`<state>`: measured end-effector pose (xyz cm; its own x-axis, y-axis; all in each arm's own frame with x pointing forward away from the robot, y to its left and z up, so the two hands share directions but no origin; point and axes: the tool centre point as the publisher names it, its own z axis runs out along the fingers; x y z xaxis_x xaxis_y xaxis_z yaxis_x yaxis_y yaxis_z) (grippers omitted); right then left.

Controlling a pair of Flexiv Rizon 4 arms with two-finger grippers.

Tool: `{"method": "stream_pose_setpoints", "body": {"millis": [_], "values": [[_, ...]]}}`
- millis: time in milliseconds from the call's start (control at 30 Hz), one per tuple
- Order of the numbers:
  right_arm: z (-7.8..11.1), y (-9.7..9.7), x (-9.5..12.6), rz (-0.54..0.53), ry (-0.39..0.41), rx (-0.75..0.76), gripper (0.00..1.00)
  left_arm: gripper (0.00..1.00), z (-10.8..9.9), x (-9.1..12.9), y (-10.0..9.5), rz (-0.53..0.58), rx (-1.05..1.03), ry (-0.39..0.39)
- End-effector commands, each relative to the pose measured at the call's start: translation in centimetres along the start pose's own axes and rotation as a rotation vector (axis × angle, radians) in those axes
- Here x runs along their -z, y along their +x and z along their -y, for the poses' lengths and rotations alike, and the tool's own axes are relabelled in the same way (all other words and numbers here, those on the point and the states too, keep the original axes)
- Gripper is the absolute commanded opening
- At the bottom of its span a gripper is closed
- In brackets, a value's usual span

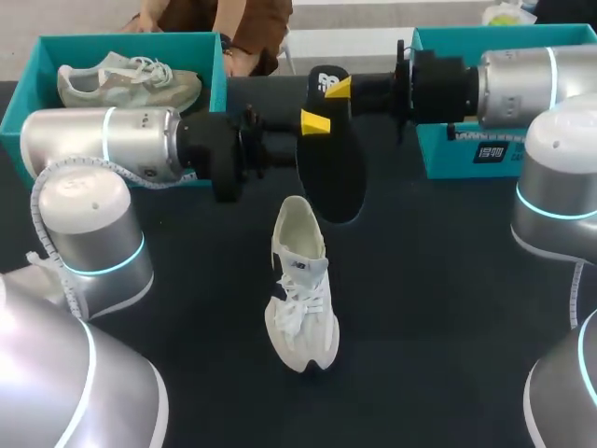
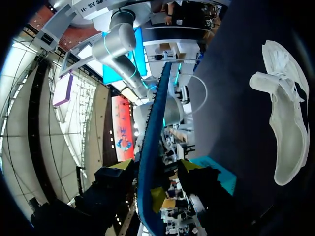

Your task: Take the shoe out of the shoebox, open the shoe tongue, remove and reinsert the insole, then place the shoe into the shoebox

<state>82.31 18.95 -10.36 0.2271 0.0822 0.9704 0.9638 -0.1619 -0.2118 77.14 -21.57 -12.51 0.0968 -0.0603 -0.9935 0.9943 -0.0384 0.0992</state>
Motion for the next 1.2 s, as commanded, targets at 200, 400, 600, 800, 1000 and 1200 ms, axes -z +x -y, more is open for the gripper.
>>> {"method": "stream_pose_setpoints", "body": {"millis": [200, 400, 600, 800, 1000, 1200], "values": [[0.6, 0.0, -0.5, -0.016, -0.015, 0.011, 0.00, 0.00, -0.2, -0.3, 0.2, 0.001, 0.011, -0.004], [1.1, 0.0, -0.3, -0.013, -0.005, 0.068, 1.00, 0.00, -0.1, 0.7, -0.2, -0.010, 0.049, 0.001], [2.6, -0.5, 1.1, 0.001, 0.018, 0.172, 1.00, 0.00, 0.1, 2.4, -0.5, -0.023, 0.094, 0.003], [4.4, -1.2, 3.3, 0.014, 0.018, 0.227, 1.00, 0.00, 0.1, 3.7, -1.2, -0.016, 0.121, -0.003], [5.8, -1.5, 6.2, 0.024, 0.030, 0.278, 1.00, 0.00, 0.4, 4.7, -1.6, -0.013, 0.124, 0.004], [6.9, -1.6, 9.2, 0.035, 0.068, 0.324, 1.00, 0.00, 0.7, 5.7, -1.7, -0.023, 0.128, 0.001]]}}
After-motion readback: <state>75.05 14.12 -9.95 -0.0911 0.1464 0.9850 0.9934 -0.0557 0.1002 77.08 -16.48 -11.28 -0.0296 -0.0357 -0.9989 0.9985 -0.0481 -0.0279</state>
